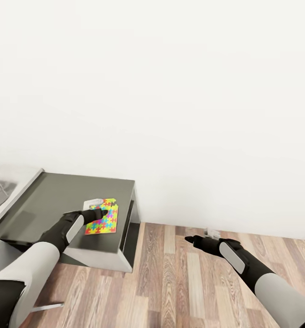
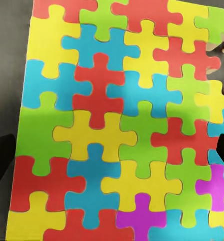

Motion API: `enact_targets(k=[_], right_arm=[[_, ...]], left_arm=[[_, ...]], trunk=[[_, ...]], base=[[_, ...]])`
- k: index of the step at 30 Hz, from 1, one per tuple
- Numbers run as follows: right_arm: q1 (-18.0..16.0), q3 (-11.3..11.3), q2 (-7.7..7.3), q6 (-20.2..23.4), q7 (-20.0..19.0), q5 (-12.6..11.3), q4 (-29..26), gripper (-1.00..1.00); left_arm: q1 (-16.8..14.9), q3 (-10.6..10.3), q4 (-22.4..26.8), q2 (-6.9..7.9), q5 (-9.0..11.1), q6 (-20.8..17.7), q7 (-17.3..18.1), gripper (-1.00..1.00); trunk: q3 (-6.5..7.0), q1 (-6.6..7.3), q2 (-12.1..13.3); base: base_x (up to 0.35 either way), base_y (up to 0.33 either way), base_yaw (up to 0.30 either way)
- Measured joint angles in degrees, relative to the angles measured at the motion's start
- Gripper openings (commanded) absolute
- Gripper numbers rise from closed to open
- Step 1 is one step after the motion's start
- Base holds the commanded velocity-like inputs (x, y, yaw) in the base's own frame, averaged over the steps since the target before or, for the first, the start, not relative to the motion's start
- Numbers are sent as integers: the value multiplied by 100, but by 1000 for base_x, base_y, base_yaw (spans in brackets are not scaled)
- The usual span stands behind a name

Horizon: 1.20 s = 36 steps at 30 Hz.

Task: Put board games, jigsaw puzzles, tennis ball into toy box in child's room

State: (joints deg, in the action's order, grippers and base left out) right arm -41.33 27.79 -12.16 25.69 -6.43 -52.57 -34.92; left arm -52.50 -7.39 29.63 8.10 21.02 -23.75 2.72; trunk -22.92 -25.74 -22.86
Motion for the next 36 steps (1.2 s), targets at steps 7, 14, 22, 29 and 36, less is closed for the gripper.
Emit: enact_targets(k=[7,14,22,29,36], right_arm=[[0,1,-1,-2,-1,0,5,100],[-1,2,-1,-3,-1,0,1,100],[-1,1,0,-3,-1,0,3,100],[0,1,0,-3,-1,0,2,100],[-1,2,1,-2,-1,0,2,100]], left_arm=[[1,3,-5,-4,-4,-2,28,100],[2,1,-5,2,7,-3,29,100],[2,5,-7,1,18,-3,35,100],[4,2,-6,2,40,-4,37,100],[2,7,-12,4,33,-2,32,100]], trunk=[[0,0,0],[0,0,0],[0,-1,1],[0,-1,1],[0,0,1]], base=[[0,-29,-111],[0,-2,-58],[-13,-34,-6],[-2,-6,0],[0,-27,0]])
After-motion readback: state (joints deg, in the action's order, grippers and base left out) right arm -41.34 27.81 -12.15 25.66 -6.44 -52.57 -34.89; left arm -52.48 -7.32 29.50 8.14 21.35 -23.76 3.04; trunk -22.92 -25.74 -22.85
